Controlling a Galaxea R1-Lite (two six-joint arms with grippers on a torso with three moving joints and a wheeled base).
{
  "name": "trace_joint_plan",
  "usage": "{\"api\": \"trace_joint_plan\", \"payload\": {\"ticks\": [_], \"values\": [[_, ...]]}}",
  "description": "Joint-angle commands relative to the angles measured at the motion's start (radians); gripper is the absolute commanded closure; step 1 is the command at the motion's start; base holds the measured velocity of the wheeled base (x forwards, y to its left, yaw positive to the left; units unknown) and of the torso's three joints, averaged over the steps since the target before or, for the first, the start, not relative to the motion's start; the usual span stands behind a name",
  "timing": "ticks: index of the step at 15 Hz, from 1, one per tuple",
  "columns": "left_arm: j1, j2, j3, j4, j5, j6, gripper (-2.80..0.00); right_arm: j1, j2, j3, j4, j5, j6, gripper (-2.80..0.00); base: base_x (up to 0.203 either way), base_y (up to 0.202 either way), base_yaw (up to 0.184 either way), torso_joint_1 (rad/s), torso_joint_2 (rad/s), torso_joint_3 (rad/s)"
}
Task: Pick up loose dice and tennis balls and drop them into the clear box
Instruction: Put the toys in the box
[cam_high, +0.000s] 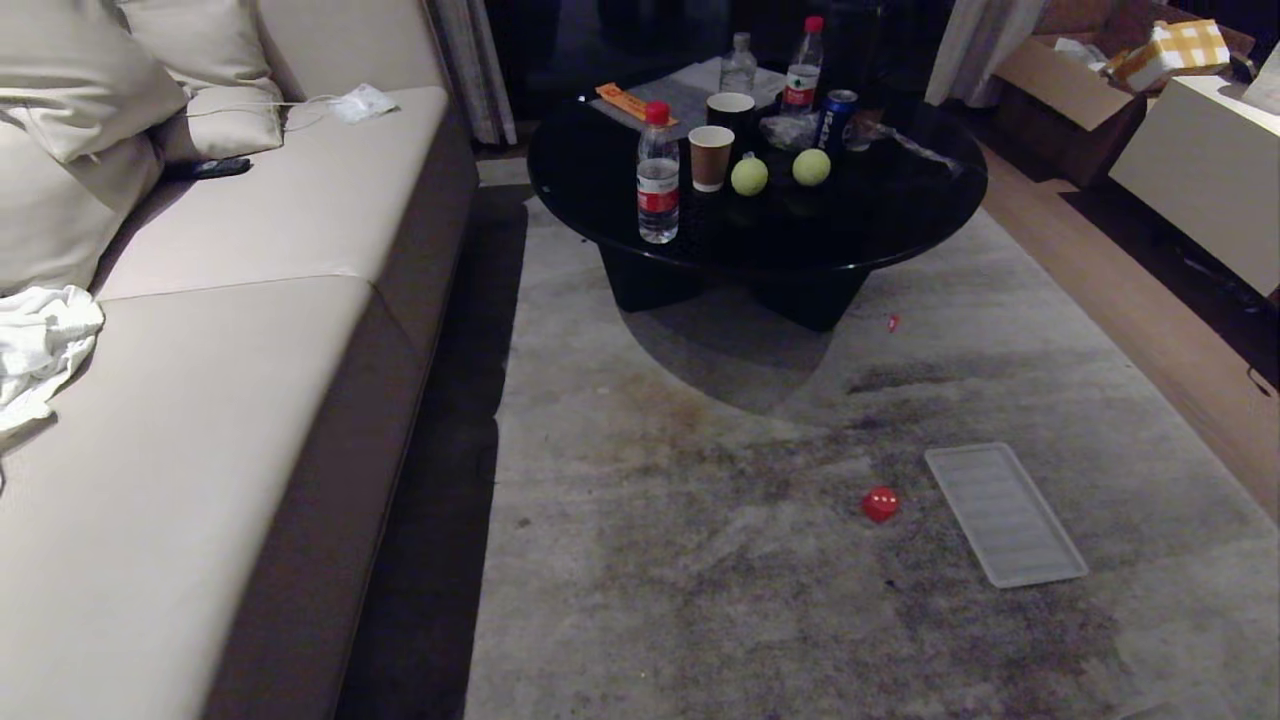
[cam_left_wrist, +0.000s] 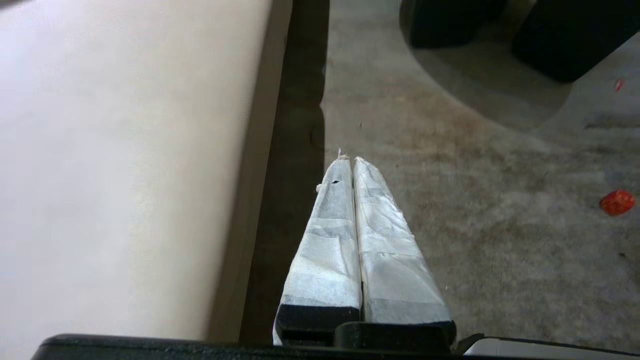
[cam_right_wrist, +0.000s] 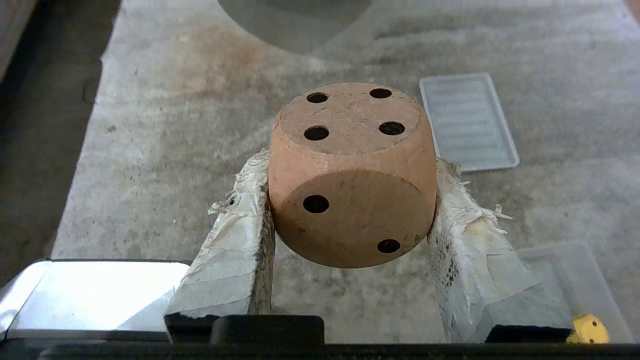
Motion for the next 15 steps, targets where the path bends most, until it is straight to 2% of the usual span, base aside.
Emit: {"api": "trace_joint_plan", "payload": {"ticks": [1, 15], "values": [[-0.001, 0.002, 0.002, -0.001, 0.000, -0.001, 0.00, 0.001, 0.002, 0.000, 0.001, 0.000, -0.001, 0.00, 0.000, 0.000, 0.000, 0.005, 0.00, 0.203], [0.000, 0.002, 0.002, -0.001, 0.000, -0.001, 0.00, 0.001, 0.002, 0.000, 0.001, 0.000, 0.001, 0.00, 0.000, 0.000, 0.000, 0.003, 0.00, 0.203]]}}
